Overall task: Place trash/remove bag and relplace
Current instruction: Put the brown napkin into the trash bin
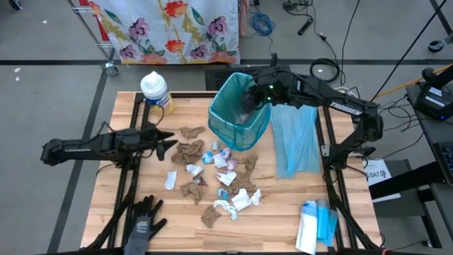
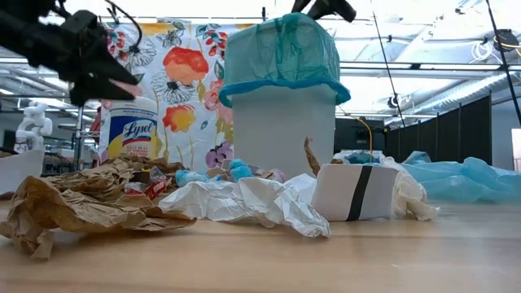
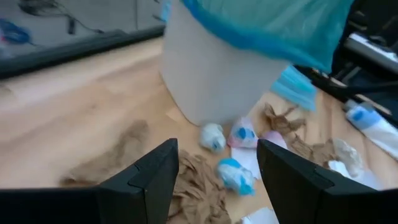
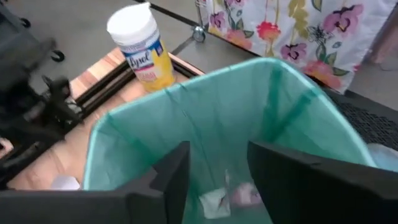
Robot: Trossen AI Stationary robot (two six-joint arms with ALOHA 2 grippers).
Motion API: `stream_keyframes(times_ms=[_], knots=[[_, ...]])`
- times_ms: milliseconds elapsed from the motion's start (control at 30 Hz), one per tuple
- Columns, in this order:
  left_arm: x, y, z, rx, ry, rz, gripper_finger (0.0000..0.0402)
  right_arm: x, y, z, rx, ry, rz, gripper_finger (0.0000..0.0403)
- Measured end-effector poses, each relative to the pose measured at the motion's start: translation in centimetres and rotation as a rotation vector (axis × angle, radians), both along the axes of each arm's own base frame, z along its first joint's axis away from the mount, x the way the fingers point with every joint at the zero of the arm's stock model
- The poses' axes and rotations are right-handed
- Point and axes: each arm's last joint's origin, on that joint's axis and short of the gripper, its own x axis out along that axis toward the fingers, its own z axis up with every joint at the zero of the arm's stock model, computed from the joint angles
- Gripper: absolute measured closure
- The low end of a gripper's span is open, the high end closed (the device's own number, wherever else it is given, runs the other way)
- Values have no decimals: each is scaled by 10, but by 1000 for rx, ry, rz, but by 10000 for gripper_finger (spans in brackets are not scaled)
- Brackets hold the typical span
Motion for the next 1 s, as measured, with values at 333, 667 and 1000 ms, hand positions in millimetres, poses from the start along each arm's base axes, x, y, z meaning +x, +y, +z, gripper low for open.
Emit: stream_keyframes(times_ms=[333, 667, 1000], knots=[[-20, 0, 39, 40, 69, 28, 182, -63, 43, 5, 224, 173, -65, 236], [-24, -1, 43, 46, 93, 9, 182, -72, 130, -26, 199, 260, -88, 243], [-23, -1, 43, 54, 96, -3, 182, -51, 186, -141, 324, 150, -98, 243]])
